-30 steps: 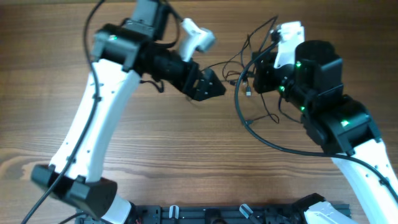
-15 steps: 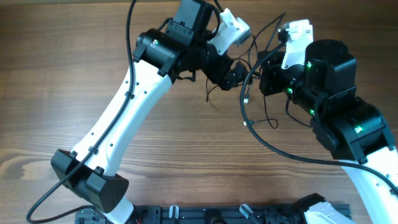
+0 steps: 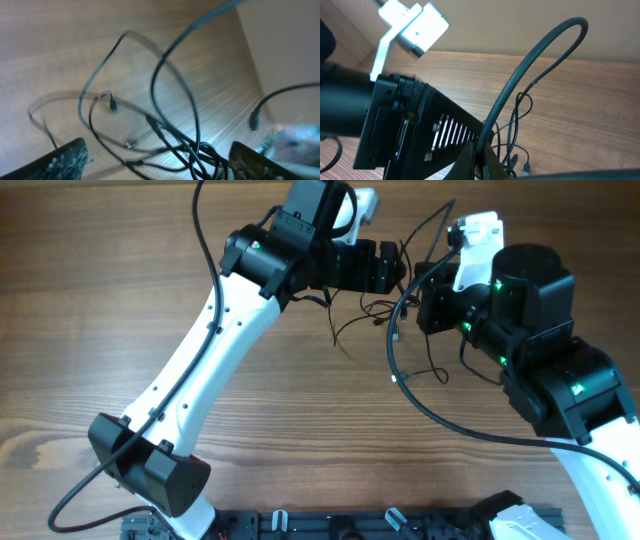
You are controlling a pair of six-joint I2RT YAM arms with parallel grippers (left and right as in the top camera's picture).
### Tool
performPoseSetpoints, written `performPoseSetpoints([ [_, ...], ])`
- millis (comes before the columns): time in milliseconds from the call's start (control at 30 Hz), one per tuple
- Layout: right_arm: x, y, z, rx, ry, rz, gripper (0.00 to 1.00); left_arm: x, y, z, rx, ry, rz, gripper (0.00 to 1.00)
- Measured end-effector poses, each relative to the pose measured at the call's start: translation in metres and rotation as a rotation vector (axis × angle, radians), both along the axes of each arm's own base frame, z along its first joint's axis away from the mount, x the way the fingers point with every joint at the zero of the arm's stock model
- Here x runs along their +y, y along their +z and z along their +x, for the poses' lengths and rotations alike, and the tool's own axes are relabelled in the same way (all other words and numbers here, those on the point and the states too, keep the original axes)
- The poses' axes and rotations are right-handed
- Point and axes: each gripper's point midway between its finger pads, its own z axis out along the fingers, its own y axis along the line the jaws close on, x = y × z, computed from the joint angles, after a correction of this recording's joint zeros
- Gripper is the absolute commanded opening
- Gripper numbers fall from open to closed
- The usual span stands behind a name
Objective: Untangle cables
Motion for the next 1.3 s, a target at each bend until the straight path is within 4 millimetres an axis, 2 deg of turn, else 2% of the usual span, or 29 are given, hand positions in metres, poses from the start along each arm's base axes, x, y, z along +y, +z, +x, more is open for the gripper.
performPoseSetpoints([
  [67, 0.0, 0.001, 0.0, -0.001, 0.0, 0.001, 0.04, 0.007, -0.008, -0.006, 0.158, 0.128, -0.023, 1.0],
  [133, 0.0, 0.0, 0.0, -0.001, -0.001, 0.002, 0.04, 0.008, -0.007, -0.008, 0.28, 0.22, -0.084, 1.0],
  [233, 0.0, 0.001, 0.0, 0.001, -0.004, 0.008, 0.04, 0.008, 0.001, -0.012, 0.493, 0.328, -0.211, 0.82],
  [333, 0.0, 0.001, 0.0, 0.005, -0.01, 0.019, 0.04, 0.007, 0.011, -0.018, 0.733, 0.43, -0.329, 0.81],
  [467, 0.0, 0.001, 0.0, 0.014, -0.022, 0.04, 0.04, 0.009, 0.005, -0.021, 0.899, 0.592, -0.349, 0.71],
  [567, -0.001, 0.001, -0.002, 0.027, -0.033, 0.055, 0.04, 0.006, -0.007, -0.02, 1.021, 0.717, -0.373, 0.78],
  [700, -0.002, 0.005, -0.005, 0.029, -0.047, 0.083, 0.04, -0.005, -0.022, -0.012, 1.171, 0.863, -0.436, 0.78],
  [800, -0.003, 0.005, -0.006, 0.046, -0.07, 0.121, 0.04, -0.02, -0.023, -0.014, 1.258, 0.959, -0.47, 0.77],
  [867, -0.003, 0.005, -0.006, 0.056, -0.08, 0.137, 0.04, -0.026, -0.025, -0.019, 1.286, 0.995, -0.469, 0.64],
  [900, -0.003, 0.005, -0.006, 0.061, -0.084, 0.143, 0.04, -0.029, -0.025, -0.02, 1.278, 0.993, -0.465, 0.43],
  [933, -0.003, 0.004, -0.007, 0.069, -0.09, 0.15, 0.04, -0.032, -0.024, -0.02, 1.267, 0.986, -0.471, 0.04],
  [1100, -0.004, 0.0, -0.009, 0.091, -0.099, 0.154, 0.04, -0.033, -0.026, -0.018, 1.231, 1.005, -0.473, 0.04],
  [1200, -0.005, -0.004, -0.012, 0.112, -0.102, 0.145, 0.04, -0.027, -0.039, -0.02, 1.129, 1.021, -0.412, 0.04],
  [1233, -0.006, -0.006, -0.013, 0.121, -0.103, 0.141, 0.04, -0.02, -0.047, -0.022, 1.076, 1.032, -0.361, 0.04],
  [1300, -0.006, -0.008, -0.014, 0.13, -0.103, 0.137, 0.04, 0.015, -0.074, -0.031, 0.96, 1.103, -0.183, 0.04],
])
